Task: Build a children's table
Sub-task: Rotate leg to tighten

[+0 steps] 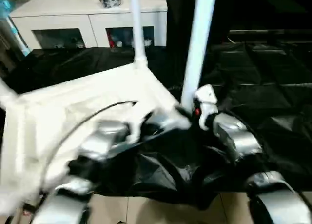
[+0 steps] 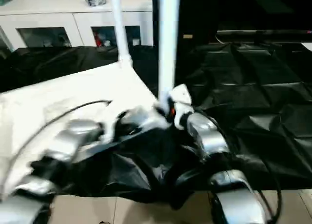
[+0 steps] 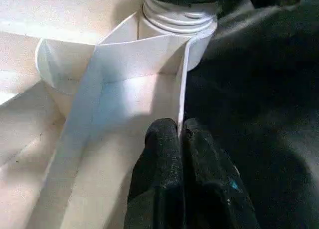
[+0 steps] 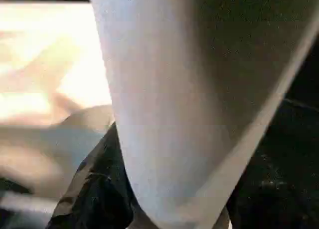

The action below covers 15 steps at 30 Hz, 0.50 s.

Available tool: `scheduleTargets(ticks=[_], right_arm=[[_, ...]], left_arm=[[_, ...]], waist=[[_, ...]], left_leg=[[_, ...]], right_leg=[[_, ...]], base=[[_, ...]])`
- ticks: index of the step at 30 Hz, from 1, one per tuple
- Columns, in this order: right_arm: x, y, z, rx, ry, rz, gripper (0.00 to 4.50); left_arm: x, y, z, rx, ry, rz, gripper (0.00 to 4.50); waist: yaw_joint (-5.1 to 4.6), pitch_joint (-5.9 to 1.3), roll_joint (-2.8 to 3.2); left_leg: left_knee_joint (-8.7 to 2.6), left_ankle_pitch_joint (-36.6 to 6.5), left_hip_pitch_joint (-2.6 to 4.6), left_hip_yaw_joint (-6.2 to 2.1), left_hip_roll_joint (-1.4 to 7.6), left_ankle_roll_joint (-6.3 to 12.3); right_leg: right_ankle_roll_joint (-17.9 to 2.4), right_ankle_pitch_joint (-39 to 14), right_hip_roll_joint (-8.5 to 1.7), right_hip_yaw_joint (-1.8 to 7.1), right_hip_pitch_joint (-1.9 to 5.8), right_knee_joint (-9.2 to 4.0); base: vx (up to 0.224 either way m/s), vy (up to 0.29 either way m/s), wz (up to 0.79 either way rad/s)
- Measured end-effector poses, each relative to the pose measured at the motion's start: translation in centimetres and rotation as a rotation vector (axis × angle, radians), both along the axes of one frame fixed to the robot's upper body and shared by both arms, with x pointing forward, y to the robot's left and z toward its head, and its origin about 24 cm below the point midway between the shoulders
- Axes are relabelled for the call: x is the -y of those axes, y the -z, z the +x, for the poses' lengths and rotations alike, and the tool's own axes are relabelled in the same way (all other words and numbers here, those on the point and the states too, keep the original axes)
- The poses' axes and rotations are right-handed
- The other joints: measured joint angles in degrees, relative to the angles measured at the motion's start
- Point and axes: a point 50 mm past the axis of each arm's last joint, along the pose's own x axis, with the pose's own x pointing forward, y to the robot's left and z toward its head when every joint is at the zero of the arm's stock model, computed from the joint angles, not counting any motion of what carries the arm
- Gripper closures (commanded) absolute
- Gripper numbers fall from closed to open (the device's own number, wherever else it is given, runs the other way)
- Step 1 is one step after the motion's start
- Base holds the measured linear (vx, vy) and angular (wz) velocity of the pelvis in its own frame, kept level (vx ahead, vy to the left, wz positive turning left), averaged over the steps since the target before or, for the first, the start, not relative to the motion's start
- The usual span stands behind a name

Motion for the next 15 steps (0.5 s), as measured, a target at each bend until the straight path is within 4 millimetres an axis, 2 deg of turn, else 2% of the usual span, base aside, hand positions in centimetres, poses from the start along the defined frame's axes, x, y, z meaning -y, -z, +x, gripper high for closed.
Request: scheduleTargets(ticks=[5, 6, 7, 8, 11, 15], right_arm=[[-0.5, 0.0, 0.5, 0.003, 0.081, -0.019, 2.49], [-0.6, 0.0, 0.5, 0.006, 0.079, -0.020, 2.16], [-0.6, 0.0, 0.5, 0.004, 0.073, -0.018, 2.16], [-0.7, 0.0, 0.4, 0.002, 0.055, -0.012, 1.83], [-1.0, 0.0, -0.1, -0.014, -0.049, 0.035, 1.69], [-0.4, -0.3, -1.3, -0.025, -0.289, 0.003, 1.32]], left_arm=[[0.9, 0.0, 0.3, 0.040, -0.008, 0.029, 4.50], [0.9, 0.0, 0.3, 0.051, 0.001, 0.039, 4.50], [0.7, 0.0, 0.2, 0.059, 0.009, 0.045, 4.50], [0.5, 0.0, 0.1, 0.066, 0.016, 0.049, 4.50], [-0.9, 0.1, -0.2, 0.071, 0.049, 0.056, 4.50], [-2.9, 0.1, -1.0, 0.064, 0.139, 0.050, 4.50]], waist=[[0.44, -0.07, 0.01], [0.60, -0.07, 0.01], [0.63, -0.08, -0.01], [0.59, -0.10, -0.04], [0.23, -0.17, -0.17], [0.22, -0.17, -0.14]], left_leg=[[-0.07, 0.00, -0.01, -0.02, 0.01, 0.00], [-0.08, 0.00, -0.01, -0.02, 0.01, 0.00], [-0.10, 0.00, 0.00, -0.01, 0.02, 0.00], [-0.15, 0.00, 0.02, -0.02, 0.03, 0.00], [-0.43, 0.00, -0.01, -0.02, 0.09, -0.01], [-0.60, 0.00, 0.01, -0.12, 0.21, -0.02]], right_leg=[[0.08, -0.05, 0.01, -0.05, 0.00, -0.06], [0.09, -0.05, 0.01, -0.06, -0.01, -0.06], [0.09, -0.06, 0.02, -0.05, -0.01, -0.06], [0.10, -0.06, 0.03, -0.05, -0.01, -0.06], [0.15, -0.09, 0.13, -0.07, -0.02, -0.05], [0.18, -0.12, 0.23, -0.20, -0.16, -0.05]], base=[[0.000, 0.000, 0.00], [0.000, 0.000, 0.00], [0.000, 0.000, 0.00], [0.000, 0.000, 0.00], [0.000, 0.000, 0.00], [0.000, 0.000, 0.00]])
